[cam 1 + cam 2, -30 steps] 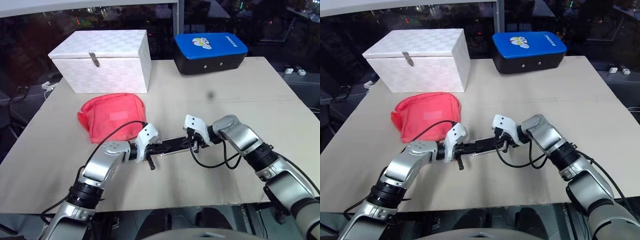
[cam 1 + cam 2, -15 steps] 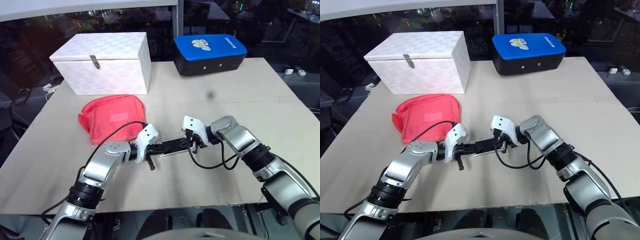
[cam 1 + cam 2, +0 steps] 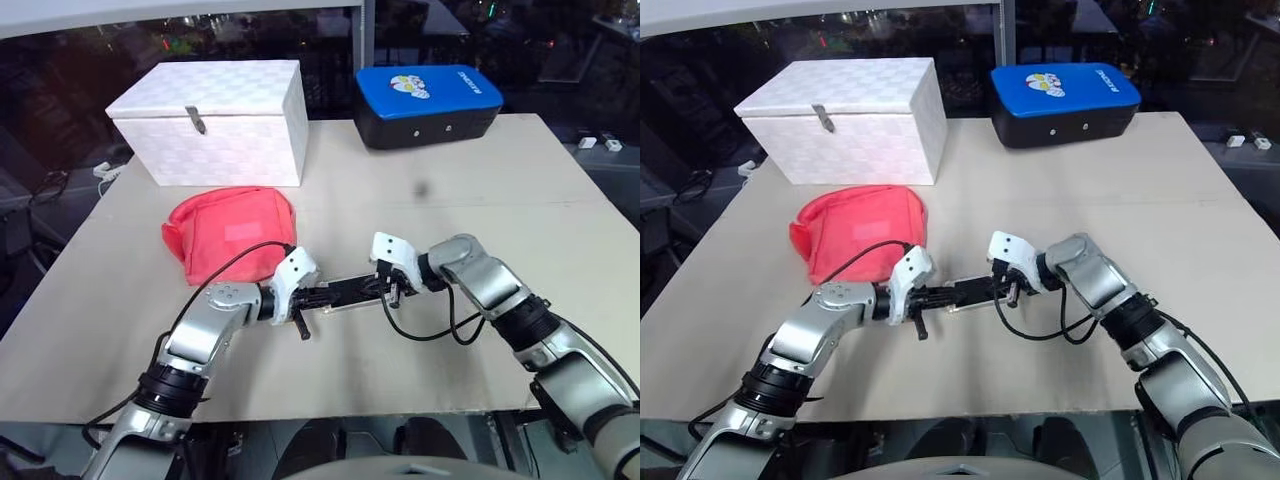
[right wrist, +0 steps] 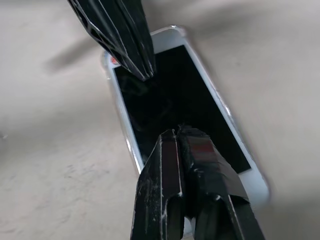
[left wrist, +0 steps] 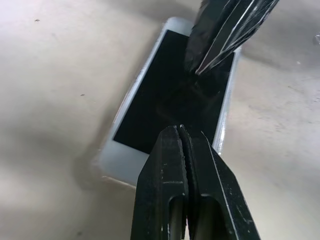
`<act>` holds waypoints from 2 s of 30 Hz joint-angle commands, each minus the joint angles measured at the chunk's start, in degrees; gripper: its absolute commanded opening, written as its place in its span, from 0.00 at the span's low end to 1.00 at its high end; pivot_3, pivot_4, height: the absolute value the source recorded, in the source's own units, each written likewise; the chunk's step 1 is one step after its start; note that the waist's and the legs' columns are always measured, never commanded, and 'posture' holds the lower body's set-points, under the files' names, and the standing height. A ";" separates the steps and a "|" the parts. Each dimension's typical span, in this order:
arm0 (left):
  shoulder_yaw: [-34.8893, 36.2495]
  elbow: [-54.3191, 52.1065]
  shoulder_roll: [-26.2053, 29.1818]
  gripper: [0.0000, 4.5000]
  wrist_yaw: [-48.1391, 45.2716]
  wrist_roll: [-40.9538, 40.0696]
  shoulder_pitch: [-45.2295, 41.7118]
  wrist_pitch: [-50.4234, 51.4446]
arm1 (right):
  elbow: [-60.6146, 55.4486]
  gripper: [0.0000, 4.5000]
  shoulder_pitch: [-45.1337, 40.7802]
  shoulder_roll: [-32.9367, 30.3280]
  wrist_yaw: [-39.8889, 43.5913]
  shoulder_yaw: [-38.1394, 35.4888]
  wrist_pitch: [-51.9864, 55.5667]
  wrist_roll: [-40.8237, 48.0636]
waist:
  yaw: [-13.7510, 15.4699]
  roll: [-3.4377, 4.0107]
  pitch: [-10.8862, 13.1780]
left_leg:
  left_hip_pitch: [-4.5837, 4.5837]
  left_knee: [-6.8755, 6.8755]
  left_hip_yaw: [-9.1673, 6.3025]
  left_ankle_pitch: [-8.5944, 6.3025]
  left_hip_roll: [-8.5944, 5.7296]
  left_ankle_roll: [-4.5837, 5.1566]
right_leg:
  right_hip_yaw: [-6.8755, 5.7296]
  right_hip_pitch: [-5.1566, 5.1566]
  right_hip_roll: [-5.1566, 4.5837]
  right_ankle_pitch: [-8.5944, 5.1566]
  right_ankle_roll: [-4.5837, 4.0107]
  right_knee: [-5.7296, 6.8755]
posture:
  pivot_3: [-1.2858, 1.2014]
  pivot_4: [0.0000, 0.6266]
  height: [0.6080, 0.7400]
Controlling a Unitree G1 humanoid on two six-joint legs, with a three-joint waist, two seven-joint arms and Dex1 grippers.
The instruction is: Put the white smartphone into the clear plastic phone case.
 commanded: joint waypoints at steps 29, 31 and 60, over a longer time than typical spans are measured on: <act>-3.30 1.46 2.20 0.01 -4.33 1.68 1.67 -2.15 | -22.26 0.00 1.03 -14.58 -4.42 3.77 19.58 7.67 | 0.30 -0.36 1.58 | -2.74 0.19 -0.11 0.36 -0.23 -0.01 | -0.25 -2.65 -0.21 0.40 -0.10 0.13 | 0.52 0.24 1.00; -3.41 1.54 1.93 0.01 -3.88 1.76 1.75 -2.14 | -21.30 0.00 0.55 -14.68 -3.86 4.65 19.65 8.08 | 0.31 -0.37 1.57 | -2.71 0.23 -0.12 0.36 -0.23 -0.01 | -0.27 -2.62 -0.21 0.40 -0.10 0.18 | 0.52 0.24 1.00; -3.25 -0.41 1.24 0.01 -0.60 0.69 2.82 0.07 | 4.97 0.00 -1.44 -8.22 8.94 21.00 8.91 -6.12 | 0.27 -0.83 -0.53 | -0.64 -0.04 -0.32 0.10 -0.24 0.35 | -0.42 -0.45 -0.27 0.23 -0.28 -0.29 | 0.52 0.24 1.00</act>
